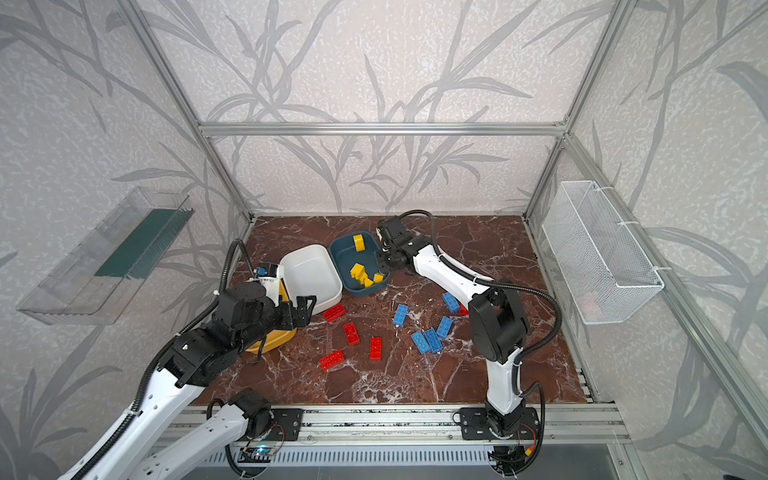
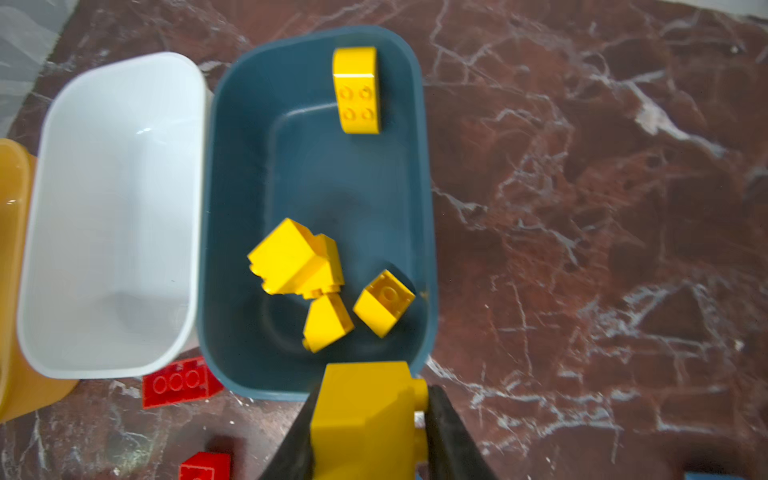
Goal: Sort the legos into containers by color
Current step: 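Lift the yellow brick with the right gripper over the teal tub, then release the yellow brick into the teal tub with the right gripper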
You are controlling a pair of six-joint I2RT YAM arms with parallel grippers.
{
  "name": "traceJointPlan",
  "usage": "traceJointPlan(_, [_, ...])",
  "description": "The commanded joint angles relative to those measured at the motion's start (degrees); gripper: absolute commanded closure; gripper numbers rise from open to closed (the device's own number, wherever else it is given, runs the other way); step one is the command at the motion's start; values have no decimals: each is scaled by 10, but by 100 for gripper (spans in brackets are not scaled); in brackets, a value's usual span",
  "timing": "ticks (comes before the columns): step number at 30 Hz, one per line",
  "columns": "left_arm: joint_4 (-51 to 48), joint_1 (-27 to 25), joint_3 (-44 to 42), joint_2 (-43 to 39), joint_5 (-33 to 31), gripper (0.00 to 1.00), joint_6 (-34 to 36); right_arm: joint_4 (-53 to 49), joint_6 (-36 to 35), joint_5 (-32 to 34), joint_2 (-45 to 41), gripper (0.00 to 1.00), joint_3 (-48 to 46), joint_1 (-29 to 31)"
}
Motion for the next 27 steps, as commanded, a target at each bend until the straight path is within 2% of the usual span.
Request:
traceJointPlan(1, [-2,3,-4,-4,1,1,12,-16,12,-15,37,71,36,5])
traceJointPlan(9, [-1,3,-4,-6,5,1,14,-30,14,-21,81,66,88,11])
traceJointPlan(16, [1,3,-5,-4,10,1,14,-38,14,-17,87,45,102,11])
traceJointPlan(20, [-1,3,-5,-2,8,1,13,-39,14,-15,78,39,99,10])
traceJointPlan(27, [-23,2,7,27,40,1,11,-13,6,-26,12,37,39,10])
